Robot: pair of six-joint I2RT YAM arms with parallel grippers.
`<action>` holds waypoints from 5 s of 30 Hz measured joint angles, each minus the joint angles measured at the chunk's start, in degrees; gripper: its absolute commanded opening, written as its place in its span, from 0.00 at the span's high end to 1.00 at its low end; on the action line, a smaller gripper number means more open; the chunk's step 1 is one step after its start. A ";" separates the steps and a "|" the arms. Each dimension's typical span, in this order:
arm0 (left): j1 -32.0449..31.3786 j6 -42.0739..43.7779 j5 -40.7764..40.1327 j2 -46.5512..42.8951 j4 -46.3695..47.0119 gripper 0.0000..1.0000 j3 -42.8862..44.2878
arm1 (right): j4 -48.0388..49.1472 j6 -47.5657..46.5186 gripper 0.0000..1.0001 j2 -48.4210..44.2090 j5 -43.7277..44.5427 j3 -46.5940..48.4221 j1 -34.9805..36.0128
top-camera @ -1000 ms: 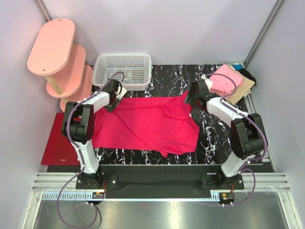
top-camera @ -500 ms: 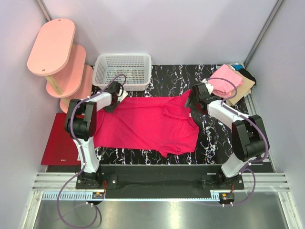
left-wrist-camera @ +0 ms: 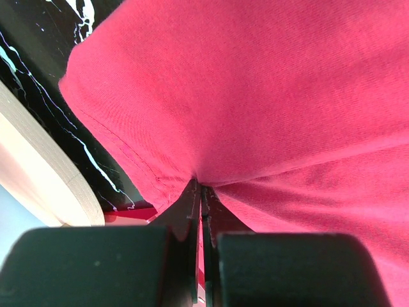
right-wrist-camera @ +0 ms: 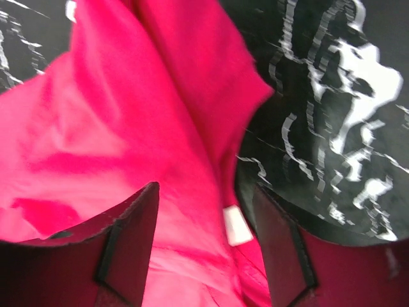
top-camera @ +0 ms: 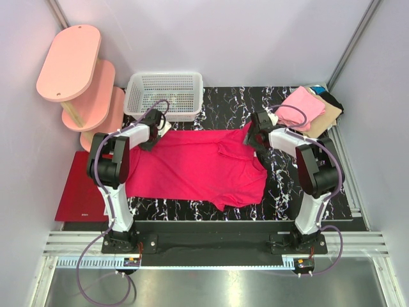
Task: Fold and stack the t-shirts
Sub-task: Flatten out the tshirt
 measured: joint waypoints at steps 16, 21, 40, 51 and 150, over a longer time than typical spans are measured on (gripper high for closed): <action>0.02 0.09 0.07 -1.16 0.00 1.00 -1.27 | 1.07 0.13 0.90 1.31 -1.31 1.20 0.00; 0.04 0.66 0.07 -1.60 -0.02 1.00 -1.36 | 1.07 0.04 0.90 1.31 -1.29 1.20 0.00; -4.00 -3.17 7.87 -16.63 -3.34 1.00 -9.35 | -1.81 0.57 1.00 -5.68 -0.09 -3.56 -5.14; -6.58 -5.42 10.03 -16.61 -4.83 1.00 -13.60 | -3.91 0.83 1.00 -6.01 0.55 -3.85 -5.86; -17.88 -6.05 7.34 -25.05 -18.97 0.76 -25.97 | -30.60 2.27 0.39 -28.44 -20.63 -22.71 18.60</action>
